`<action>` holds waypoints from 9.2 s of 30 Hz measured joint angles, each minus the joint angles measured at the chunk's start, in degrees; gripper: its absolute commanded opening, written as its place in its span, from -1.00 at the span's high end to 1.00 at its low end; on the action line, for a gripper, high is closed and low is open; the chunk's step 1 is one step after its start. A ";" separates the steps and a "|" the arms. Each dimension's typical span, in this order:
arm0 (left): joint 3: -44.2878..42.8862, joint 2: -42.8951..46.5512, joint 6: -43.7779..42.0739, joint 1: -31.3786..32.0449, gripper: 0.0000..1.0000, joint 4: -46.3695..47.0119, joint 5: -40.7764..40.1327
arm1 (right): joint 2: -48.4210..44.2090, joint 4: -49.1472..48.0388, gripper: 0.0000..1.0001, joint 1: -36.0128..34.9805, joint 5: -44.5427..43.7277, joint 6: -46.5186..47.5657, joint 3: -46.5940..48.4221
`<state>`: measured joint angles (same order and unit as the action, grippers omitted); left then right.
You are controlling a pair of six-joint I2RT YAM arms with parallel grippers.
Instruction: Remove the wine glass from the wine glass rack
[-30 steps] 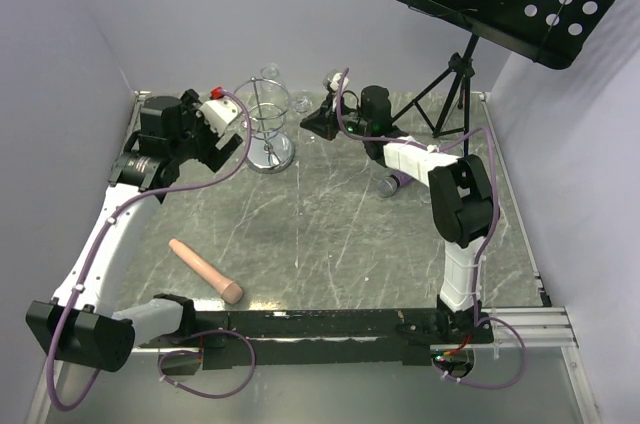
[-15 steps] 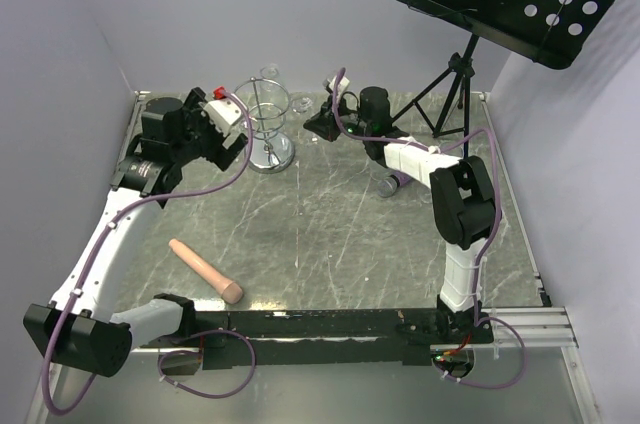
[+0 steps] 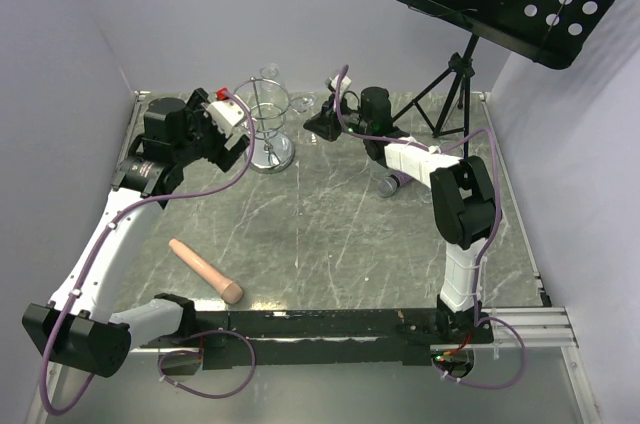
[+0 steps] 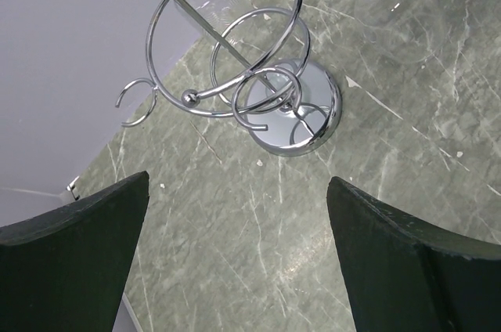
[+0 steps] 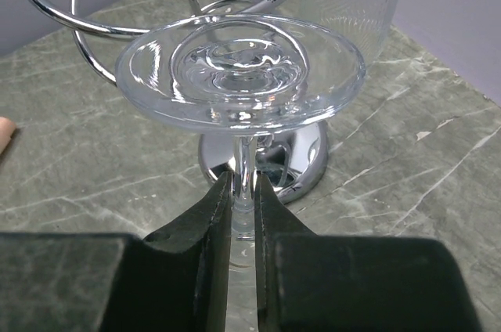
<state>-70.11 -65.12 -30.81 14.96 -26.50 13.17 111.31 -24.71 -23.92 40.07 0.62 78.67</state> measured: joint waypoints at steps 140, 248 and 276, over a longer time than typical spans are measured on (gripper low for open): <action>-5.05 -26.58 6.54 16.22 0.99 28.33 22.77 | -15.34 41.05 0.87 1.09 14.45 -10.01 -1.33; -1.60 -58.40 65.20 15.43 0.99 41.66 48.46 | -53.55 43.08 -0.62 -9.73 5.95 91.58 -42.95; -3.15 -54.80 59.32 14.56 -0.99 32.02 37.83 | -53.88 46.77 -0.17 -8.41 -2.78 60.39 -36.63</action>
<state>-73.25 -119.92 28.51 29.52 5.52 51.00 57.43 22.06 -32.34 37.30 61.01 42.04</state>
